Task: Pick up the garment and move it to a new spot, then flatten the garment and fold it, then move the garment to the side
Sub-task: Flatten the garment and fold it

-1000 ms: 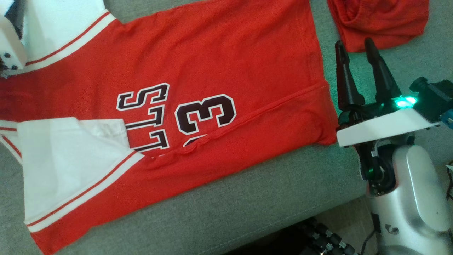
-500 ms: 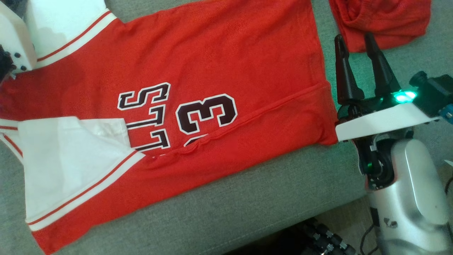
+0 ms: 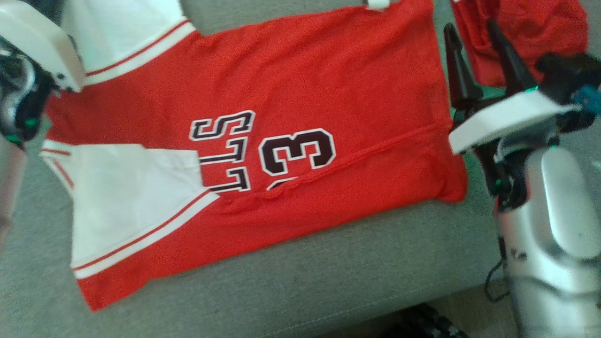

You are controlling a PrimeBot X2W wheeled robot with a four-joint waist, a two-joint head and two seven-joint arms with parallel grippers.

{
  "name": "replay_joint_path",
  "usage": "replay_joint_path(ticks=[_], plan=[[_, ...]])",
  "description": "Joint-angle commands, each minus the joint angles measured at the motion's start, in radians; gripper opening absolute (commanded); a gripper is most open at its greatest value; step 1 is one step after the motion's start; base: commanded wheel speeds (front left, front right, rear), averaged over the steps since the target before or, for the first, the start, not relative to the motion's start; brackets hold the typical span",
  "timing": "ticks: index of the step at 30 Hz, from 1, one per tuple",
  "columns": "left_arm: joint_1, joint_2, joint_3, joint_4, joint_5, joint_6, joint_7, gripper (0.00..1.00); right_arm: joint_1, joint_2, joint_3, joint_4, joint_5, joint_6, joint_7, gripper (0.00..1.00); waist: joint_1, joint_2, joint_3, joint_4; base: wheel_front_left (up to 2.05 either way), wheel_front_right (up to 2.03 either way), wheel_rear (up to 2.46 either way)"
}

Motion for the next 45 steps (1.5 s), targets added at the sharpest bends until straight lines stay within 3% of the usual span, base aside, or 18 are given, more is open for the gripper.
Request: replay_joint_path(ticks=[1, 8, 15, 23, 31, 34, 35, 37, 45], plan=[[-0.008, 0.027, 0.029, -0.038, -0.004, -0.01, -0.032, 0.0, -0.05, -0.005, -0.003, -0.006, -0.043, 0.007, 0.04, 1.0, 0.0, 0.0, -0.039, 0.05, 0.0, 0.0, 0.0], [0.01, -0.022, 0.001, -0.08, -0.004, -0.028, -0.118, 0.0, -0.198, -0.005, -0.087, 0.149, -0.154, 0.007, 0.193, 1.0, 0.0, 0.0, -0.056, 0.139, 0.0, 0.0, 0.0], [0.009, -0.064, -0.028, -0.102, -0.011, -0.037, -0.15, 0.0, -0.286, -0.011, -0.136, 0.289, -0.217, 0.007, 0.289, 1.0, 0.0, 0.0, -0.046, 0.18, 0.0, 0.0, 0.0], [0.0, -0.085, -0.048, -0.096, -0.018, -0.043, -0.172, 0.0, -0.344, -0.018, -0.202, 0.412, -0.274, 0.007, 0.32, 1.0, 0.0, 0.0, -0.042, 0.19, 0.0, 0.0, 0.0], [-0.02, -0.088, -0.051, -0.087, -0.026, -0.045, -0.176, 0.0, -0.42, -0.012, -0.21, 0.515, -0.236, 0.007, 0.312, 1.0, 0.0, 0.0, -0.025, 0.196, 0.0, 0.0, 0.0], [-0.027, -0.088, -0.052, -0.084, -0.028, -0.045, -0.177, 0.0, -0.444, -0.011, -0.205, 0.548, -0.232, 0.007, 0.306, 0.54, 0.0, 0.0, -0.021, 0.199, 0.0, 0.0, 0.0], [-0.028, -0.086, -0.053, -0.082, -0.028, -0.045, -0.179, 0.0, -0.452, -0.011, -0.198, 0.565, -0.235, 0.007, 0.304, 0.27, 0.0, 0.0, -0.02, 0.199, 0.0, 0.0, 0.0], [-0.027, -0.085, -0.053, -0.08, -0.029, -0.045, -0.181, 0.0, -0.458, -0.012, -0.197, 0.576, -0.242, 0.007, 0.293, 0.0, 0.0, 0.0, -0.02, 0.197, 0.0, 0.0, 0.0], [-0.019, -0.081, -0.048, -0.078, -0.036, -0.042, -0.204, 0.0, -0.477, -0.016, -0.177, 0.596, -0.258, 0.007, 0.238, 0.0, 0.0, 0.0, -0.042, 0.183, 0.0, 0.0, 0.0]])
